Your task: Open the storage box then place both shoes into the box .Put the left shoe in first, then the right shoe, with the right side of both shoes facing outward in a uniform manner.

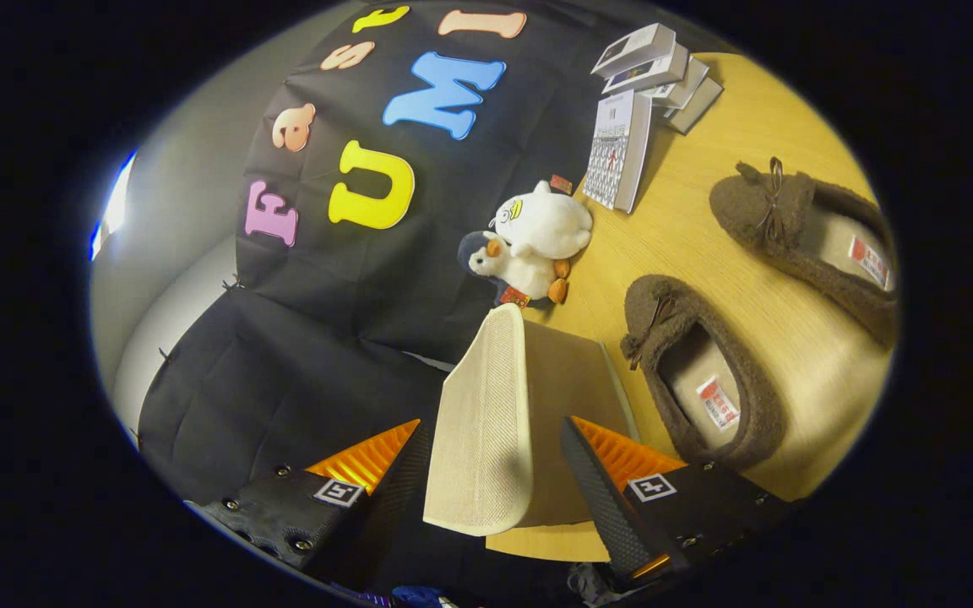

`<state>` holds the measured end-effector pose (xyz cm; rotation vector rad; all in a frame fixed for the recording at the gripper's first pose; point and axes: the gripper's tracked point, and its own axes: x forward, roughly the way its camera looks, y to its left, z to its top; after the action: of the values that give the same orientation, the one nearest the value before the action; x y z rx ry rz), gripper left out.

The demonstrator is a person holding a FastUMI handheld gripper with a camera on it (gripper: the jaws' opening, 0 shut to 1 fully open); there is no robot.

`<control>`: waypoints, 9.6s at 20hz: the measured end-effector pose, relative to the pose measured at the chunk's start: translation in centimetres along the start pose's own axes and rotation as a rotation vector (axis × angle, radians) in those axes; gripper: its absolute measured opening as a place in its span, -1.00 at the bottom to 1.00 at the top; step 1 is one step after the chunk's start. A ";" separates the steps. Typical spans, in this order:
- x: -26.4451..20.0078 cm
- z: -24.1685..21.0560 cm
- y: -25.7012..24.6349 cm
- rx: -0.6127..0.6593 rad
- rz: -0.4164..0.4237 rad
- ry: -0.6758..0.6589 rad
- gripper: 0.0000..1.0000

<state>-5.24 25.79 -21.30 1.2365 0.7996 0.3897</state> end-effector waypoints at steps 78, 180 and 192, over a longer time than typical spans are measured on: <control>9.5 -11.5 26.8 -0.908 0.071 0.107 0.95; 8.7 2.6 7.3 -0.424 -0.360 0.130 -0.89; 13.4 -3.6 5.6 -0.392 -0.407 0.189 -0.89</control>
<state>2.05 38.88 -20.85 0.6568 1.0549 0.3125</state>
